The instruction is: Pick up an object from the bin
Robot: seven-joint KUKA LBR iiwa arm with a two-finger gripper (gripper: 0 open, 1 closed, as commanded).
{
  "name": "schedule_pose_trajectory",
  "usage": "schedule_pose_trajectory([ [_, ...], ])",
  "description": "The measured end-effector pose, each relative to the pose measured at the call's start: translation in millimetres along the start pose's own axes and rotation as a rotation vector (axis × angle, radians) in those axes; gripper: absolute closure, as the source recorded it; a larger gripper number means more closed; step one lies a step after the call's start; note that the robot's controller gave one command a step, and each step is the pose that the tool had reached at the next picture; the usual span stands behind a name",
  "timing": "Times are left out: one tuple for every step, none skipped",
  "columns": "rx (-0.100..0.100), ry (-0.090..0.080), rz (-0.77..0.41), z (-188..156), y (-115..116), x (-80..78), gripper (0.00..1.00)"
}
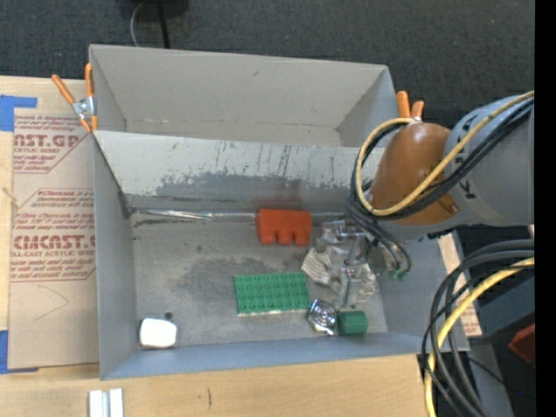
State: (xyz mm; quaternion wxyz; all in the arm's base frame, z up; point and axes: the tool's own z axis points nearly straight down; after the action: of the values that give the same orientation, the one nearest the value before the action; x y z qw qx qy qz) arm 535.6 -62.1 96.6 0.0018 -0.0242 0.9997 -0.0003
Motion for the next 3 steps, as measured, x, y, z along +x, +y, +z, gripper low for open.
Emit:
schedule_pose_trajectory([
  [-0.004, -0.002, -0.278, 15.4, -29.0, -3.7, 0.00],
  [0.002, -0.001, -0.318, 20.4, -58.3, -3.9, 0.00],
  [-0.003, -0.002, -0.032, 22.5, -54.2, -3.9, 0.00],
])
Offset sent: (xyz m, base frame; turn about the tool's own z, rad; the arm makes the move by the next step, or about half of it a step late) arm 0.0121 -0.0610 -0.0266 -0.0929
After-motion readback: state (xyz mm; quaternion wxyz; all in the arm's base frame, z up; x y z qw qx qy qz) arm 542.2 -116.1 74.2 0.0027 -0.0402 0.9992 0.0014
